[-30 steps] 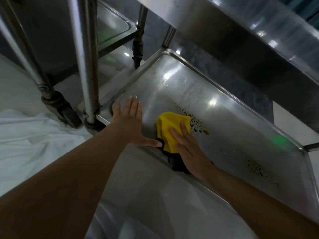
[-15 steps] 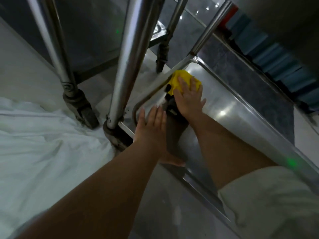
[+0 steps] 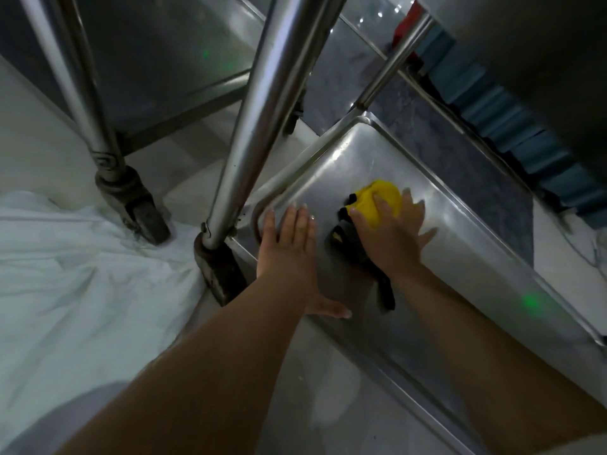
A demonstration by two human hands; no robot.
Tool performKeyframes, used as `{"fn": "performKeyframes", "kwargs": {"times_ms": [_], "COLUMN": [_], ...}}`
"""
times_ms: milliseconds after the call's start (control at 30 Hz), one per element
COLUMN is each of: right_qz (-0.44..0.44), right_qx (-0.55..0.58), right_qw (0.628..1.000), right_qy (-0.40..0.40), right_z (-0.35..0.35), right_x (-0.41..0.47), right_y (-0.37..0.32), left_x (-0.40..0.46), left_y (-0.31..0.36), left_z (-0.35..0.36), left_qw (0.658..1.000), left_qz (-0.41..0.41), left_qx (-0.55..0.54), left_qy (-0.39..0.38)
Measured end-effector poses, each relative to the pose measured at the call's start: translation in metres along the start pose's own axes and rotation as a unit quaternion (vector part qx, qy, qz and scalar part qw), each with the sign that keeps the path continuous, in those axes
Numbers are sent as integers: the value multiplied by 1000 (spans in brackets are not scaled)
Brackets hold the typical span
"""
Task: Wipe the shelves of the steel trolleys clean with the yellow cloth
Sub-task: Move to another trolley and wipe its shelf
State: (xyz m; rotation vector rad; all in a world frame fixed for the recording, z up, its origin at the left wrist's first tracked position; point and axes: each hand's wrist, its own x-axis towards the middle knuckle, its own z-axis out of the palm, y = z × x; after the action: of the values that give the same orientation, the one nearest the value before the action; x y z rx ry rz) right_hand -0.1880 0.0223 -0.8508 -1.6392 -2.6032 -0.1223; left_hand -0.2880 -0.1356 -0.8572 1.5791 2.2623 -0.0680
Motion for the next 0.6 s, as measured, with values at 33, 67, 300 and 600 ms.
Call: {"fn": "performKeyframes", "kwargs": {"times_ms": [33,67,300,600], "right_qz": [-36,-63,-17,105], "right_qx": [-3,1,23,71], "right_qw": [999,998,999,989], "right_qy": [12,15,-29,-75], "right_z": [4,8,7,2], "right_x": [-3,-3,-1,-97], "right_y": [-4,-9,36,137], "left_x": [0,1,5,11], "left_y": [2,3,-3,16], "left_z": [1,2,5,-2], "left_qw": [1000,1000,1000,998], "left_qz": [-3,-6,0,-38], "left_qx": [1,2,13,44], "left_qy": [2,4,5,-4]}}
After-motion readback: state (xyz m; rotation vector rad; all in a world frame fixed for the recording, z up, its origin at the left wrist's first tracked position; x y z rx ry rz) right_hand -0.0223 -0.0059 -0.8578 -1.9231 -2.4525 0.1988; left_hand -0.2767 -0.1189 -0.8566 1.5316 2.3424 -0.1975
